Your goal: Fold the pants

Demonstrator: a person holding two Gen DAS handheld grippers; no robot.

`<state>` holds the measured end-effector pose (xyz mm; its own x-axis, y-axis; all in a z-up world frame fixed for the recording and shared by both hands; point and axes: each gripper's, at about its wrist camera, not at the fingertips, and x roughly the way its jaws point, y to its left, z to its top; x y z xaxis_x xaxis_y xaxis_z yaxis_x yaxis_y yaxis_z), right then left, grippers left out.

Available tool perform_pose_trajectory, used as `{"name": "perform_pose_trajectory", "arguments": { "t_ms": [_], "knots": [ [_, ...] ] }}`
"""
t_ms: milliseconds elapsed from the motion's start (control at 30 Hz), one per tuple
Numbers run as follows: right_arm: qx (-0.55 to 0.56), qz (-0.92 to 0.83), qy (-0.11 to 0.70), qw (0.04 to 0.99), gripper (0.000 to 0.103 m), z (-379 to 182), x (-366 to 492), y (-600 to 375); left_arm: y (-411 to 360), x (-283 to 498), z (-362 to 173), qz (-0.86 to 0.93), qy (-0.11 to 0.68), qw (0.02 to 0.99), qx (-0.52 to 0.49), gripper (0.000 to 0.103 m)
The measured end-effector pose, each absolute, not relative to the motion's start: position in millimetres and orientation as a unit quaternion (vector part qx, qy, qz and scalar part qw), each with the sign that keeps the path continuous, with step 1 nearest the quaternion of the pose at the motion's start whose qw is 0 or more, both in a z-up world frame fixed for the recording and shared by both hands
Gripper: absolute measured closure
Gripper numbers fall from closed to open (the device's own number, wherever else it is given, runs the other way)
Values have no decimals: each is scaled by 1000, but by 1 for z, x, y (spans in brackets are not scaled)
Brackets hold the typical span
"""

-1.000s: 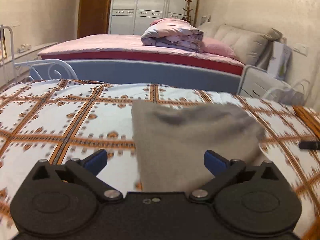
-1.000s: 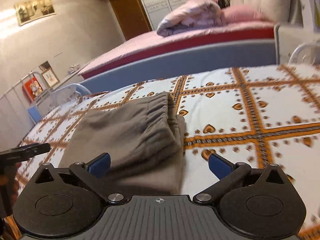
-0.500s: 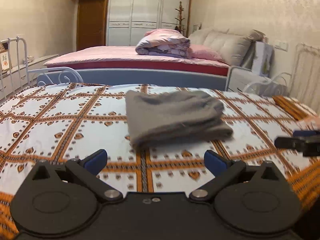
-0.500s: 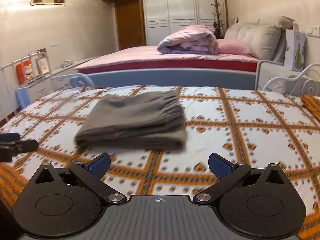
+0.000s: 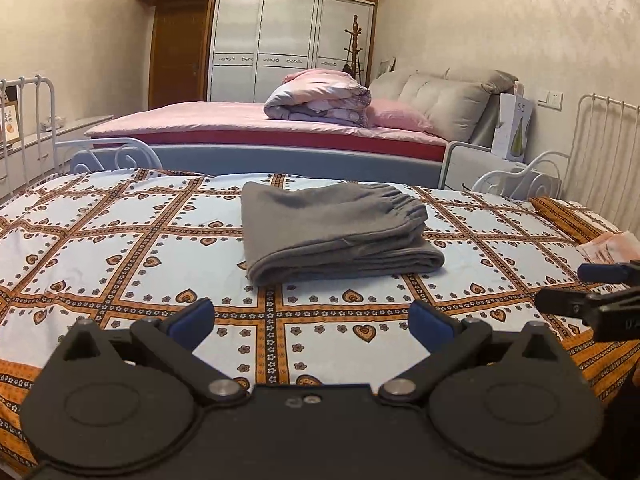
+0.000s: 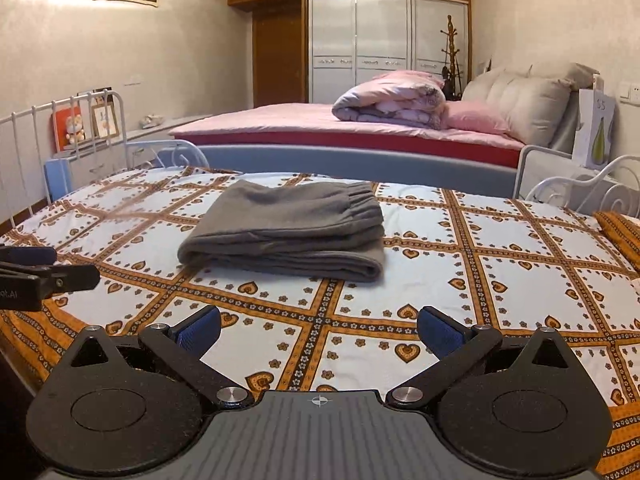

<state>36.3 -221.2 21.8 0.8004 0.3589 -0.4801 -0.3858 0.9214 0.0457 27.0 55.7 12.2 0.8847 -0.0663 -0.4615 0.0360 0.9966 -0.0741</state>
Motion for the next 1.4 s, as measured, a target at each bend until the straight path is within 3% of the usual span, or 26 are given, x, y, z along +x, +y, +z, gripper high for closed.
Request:
{"name": "perform_pose_trajectory", "arguments": {
  "t_ms": [1400],
  "knots": [
    [-11,192,253,948,0,20,44,-223,52,28,10,-44,239,969,-31,6]
  ]
}}
